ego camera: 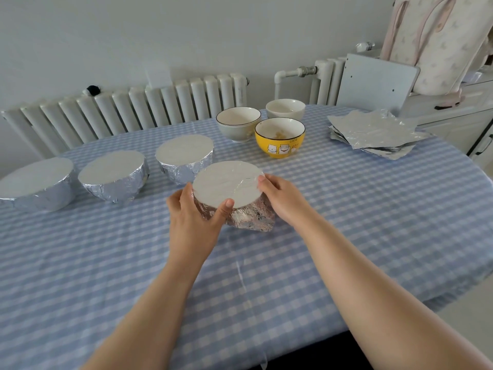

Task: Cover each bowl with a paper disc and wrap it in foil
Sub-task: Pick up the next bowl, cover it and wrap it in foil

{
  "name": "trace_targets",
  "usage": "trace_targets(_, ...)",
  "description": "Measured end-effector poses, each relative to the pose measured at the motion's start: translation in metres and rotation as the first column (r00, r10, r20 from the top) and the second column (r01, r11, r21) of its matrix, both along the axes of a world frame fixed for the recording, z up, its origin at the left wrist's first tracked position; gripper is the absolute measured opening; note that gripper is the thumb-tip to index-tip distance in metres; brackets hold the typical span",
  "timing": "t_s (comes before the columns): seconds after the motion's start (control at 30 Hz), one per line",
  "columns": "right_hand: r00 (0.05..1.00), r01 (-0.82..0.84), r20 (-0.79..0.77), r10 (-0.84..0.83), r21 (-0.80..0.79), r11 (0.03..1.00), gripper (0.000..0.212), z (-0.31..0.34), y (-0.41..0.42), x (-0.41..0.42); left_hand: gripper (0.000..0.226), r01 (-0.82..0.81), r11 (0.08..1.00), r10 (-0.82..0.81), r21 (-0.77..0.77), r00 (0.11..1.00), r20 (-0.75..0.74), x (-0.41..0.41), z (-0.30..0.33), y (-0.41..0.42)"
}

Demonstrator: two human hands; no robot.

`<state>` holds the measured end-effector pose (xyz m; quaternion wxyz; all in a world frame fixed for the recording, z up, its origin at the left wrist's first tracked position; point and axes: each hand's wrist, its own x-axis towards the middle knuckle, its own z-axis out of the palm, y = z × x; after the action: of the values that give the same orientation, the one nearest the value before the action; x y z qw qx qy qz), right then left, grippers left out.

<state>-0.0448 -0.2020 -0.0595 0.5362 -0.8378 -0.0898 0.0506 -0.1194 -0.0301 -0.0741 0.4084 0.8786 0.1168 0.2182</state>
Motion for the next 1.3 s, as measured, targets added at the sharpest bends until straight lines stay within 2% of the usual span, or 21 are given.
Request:
trace_targets(0.1, 0.997, 0.079, -0.029, -0.077, 0.108, 0.991, 0.050, -0.006, 0.006, -0.002, 0.108, 0.039, 0.998, -0.037, 0.049, 0.998, -0.042, 0.005, -0.003, 0.004)
trace_targets(0.2, 0.971, 0.216, -0.176, -0.163, 0.340, 0.915, 0.055, -0.017, 0.012, -0.005, 0.113, 0.060, 0.992, -0.051, 0.110, 0.995, -0.080, 0.008, -0.003, 0.006)
trace_targets(0.27, 0.950, 0.280, -0.246, -0.192, 0.398, 0.873, 0.062, -0.019, 0.016, -0.008, 0.112, 0.051, 0.990, -0.040, 0.132, 0.996, -0.079, 0.008, -0.002, 0.006)
trace_targets(0.33, 0.938, 0.313, -0.274, -0.213, 0.409, 0.857, 0.068, -0.025, 0.019, -0.007, 0.109, 0.051, 0.990, -0.042, 0.134, 0.996, -0.075, 0.008, -0.002, 0.006)
trace_targets(0.4, 0.923, 0.361, -0.279, -0.264, 0.397, 0.844, 0.045, -0.027, 0.021, -0.008, 0.108, 0.075, 0.992, -0.067, 0.101, 0.995, -0.078, 0.007, -0.003, 0.005)
trace_targets(0.47, 0.909, 0.403, -0.275, -0.313, 0.387, 0.829, 0.034, -0.028, 0.022, -0.008, 0.106, 0.094, 0.994, -0.090, 0.057, 0.993, -0.077, 0.008, -0.003, 0.004)
trace_targets(0.57, 0.898, 0.435, -0.263, -0.353, 0.402, 0.806, 0.032, -0.028, 0.024, -0.010, 0.101, 0.099, 0.995, -0.098, 0.025, 0.993, -0.066, 0.009, -0.004, 0.002)
trace_targets(0.73, 0.887, 0.460, -0.230, -0.400, 0.370, 0.807, 0.029, -0.027, 0.028, -0.010, 0.110, 0.116, 0.993, -0.116, -0.002, 0.991, -0.068, 0.008, -0.004, 0.002)
trace_targets(0.87, 0.870, 0.488, -0.287, -0.401, 0.378, 0.787, 0.026, -0.024, 0.028, -0.008, 0.101, 0.116, 0.993, -0.116, 0.000, 0.992, -0.058, 0.010, -0.005, 0.002)
trace_targets(0.97, 0.861, 0.496, -0.331, -0.386, 0.381, 0.780, 0.024, -0.021, 0.027, -0.008, 0.107, 0.122, 0.992, -0.122, 0.002, 0.991, -0.063, 0.009, -0.004, 0.002)
trace_targets(1.17, 0.850, 0.521, -0.353, -0.391, 0.448, 0.727, 0.005, -0.020, 0.032, -0.010, 0.109, 0.125, 0.992, -0.124, 0.006, 0.990, -0.060, 0.009, -0.005, 0.002)
trace_targets(1.3, 0.851, 0.522, -0.348, -0.394, 0.470, 0.712, 0.011, -0.018, 0.036, -0.010, 0.111, 0.122, 0.993, -0.122, -0.002, 0.991, -0.055, 0.009, -0.005, 0.002)
